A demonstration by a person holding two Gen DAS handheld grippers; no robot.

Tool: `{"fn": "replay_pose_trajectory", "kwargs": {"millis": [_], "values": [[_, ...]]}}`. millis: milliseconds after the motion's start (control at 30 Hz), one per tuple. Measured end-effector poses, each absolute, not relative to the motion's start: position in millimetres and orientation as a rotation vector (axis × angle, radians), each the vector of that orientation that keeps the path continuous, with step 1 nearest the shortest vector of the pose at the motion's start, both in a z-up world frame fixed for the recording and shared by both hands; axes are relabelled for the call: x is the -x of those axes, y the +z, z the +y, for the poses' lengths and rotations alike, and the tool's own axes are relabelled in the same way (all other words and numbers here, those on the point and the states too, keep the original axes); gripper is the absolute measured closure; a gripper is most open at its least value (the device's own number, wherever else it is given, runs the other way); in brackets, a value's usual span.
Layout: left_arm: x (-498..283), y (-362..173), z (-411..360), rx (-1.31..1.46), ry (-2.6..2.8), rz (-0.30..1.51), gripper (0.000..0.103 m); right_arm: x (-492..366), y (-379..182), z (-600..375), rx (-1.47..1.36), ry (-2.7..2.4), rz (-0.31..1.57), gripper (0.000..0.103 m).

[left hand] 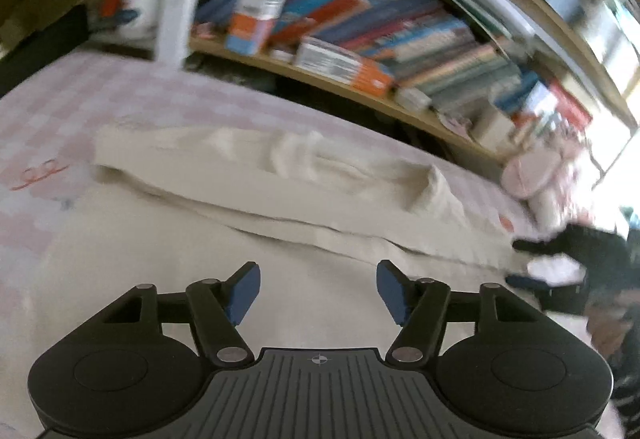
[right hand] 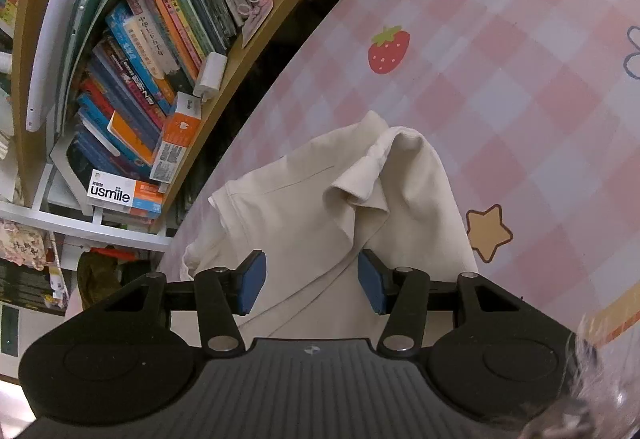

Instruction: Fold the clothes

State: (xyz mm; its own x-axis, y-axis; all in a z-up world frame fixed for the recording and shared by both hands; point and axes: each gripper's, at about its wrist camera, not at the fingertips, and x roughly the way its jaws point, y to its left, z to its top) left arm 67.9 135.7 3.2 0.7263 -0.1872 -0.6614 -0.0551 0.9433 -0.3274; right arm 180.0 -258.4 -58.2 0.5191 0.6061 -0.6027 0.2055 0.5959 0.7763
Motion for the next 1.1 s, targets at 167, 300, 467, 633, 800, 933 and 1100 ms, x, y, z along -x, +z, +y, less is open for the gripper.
{"fn": "replay_pose_trajectory", "kwargs": {"millis": [167, 300, 467, 633, 800, 933, 1100], "values": [[-77.7, -9.0, 93.7, 0.229, -0.088, 0.787, 0.041, -179.6, -53.8, -251.1, -0.855, 0.299, 1.016, 0.054], [-78.4, -22.8, 82.7, 0.170, -0.072, 0.846, 0.039, -180.4, -49.8, -244.9, -0.803, 0.299, 1.020, 0.053], [-72.0, -28.1, 74.7, 0.060, -0.095, 0.833, 0.038, -182.1, -48.5, -240.3, -0.780, 0.299, 1.034, 0.052], [-68.2, -33.0, 62.4, -0.045, -0.102, 0.822, 0.034, -182.7, -45.5, -232.4, -0.715, 0.301, 1.025, 0.052], [-67.7, -34.9, 60.1, -0.049, -0.097, 0.809, 0.032, -174.6, -44.0, -224.6, -0.626, 0.322, 0.984, 0.051], [-69.2, -35.2, 59.7, -0.056, -0.110, 0.818, 0.028, -166.9, -41.9, -215.4, -0.522, 0.355, 0.952, 0.048], [-68.2, -37.5, 58.1, -0.068, -0.120, 0.811, 0.024, -167.7, -39.7, -202.5, -0.444, 0.350, 0.962, 0.043]]}}
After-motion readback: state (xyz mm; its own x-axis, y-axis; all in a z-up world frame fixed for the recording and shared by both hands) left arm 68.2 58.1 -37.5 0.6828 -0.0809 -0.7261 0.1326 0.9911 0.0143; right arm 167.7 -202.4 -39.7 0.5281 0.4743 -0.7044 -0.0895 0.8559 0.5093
